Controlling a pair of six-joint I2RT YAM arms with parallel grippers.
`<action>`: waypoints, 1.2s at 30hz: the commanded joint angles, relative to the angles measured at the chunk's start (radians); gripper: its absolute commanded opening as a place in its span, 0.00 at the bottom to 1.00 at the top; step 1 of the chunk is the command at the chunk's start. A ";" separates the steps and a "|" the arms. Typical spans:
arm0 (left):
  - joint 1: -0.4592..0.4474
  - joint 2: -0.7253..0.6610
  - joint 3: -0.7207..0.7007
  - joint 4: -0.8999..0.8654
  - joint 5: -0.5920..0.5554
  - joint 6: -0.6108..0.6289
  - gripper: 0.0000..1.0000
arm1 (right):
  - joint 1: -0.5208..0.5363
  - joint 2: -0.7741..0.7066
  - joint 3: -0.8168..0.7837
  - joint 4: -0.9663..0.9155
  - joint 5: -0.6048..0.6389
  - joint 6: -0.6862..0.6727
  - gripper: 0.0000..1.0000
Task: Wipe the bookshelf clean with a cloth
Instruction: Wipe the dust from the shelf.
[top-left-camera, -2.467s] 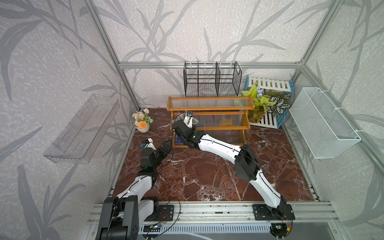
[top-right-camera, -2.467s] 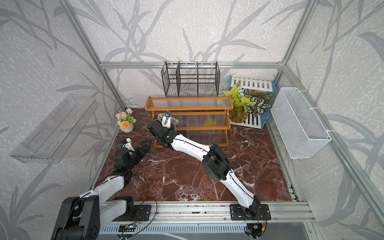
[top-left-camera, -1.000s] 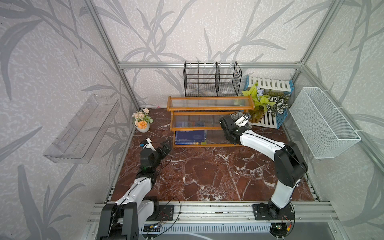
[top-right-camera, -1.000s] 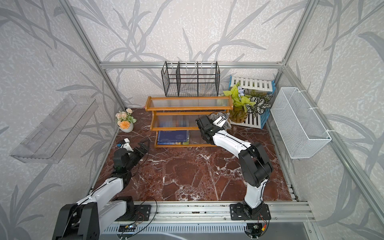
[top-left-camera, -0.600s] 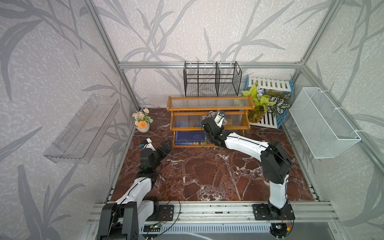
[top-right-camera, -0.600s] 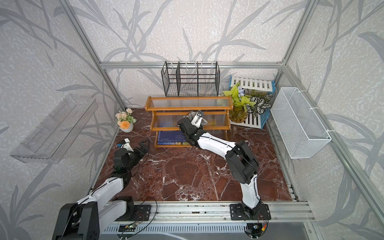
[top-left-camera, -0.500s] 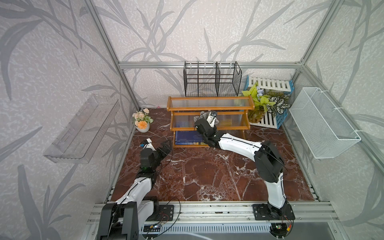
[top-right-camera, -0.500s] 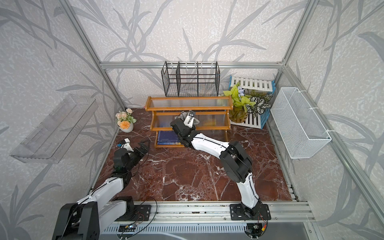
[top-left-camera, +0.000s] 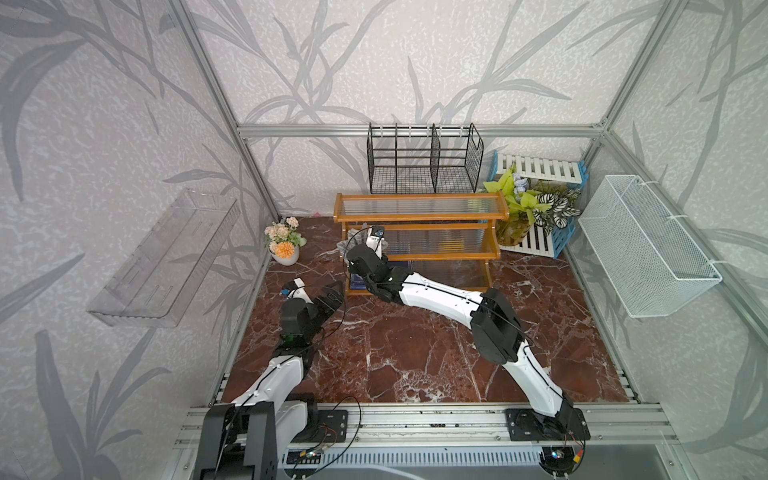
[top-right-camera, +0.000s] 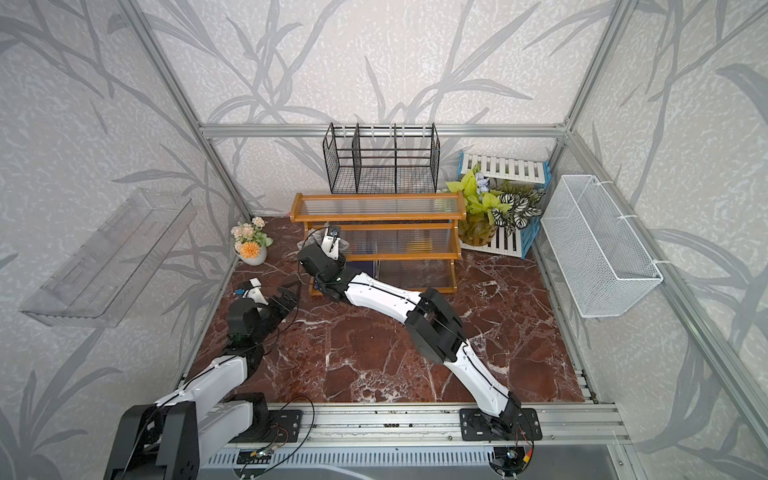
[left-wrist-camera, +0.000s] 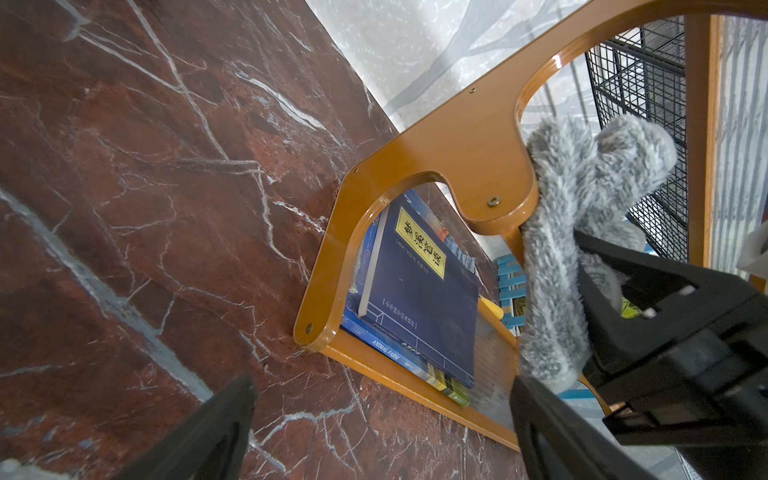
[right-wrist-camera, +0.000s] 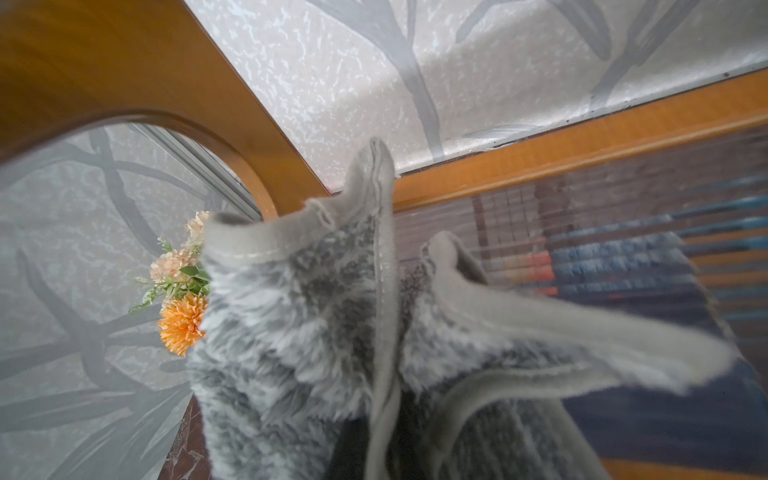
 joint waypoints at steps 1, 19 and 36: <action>0.007 0.001 -0.007 0.033 0.013 -0.002 1.00 | 0.002 0.041 0.009 -0.146 0.005 -0.005 0.00; 0.011 -0.021 0.001 0.007 -0.008 0.004 1.00 | -0.300 -0.477 -0.751 -0.128 0.198 0.228 0.00; 0.013 -0.051 0.056 -0.059 0.007 0.029 1.00 | -0.432 -0.938 -1.054 -0.076 0.084 -0.014 0.00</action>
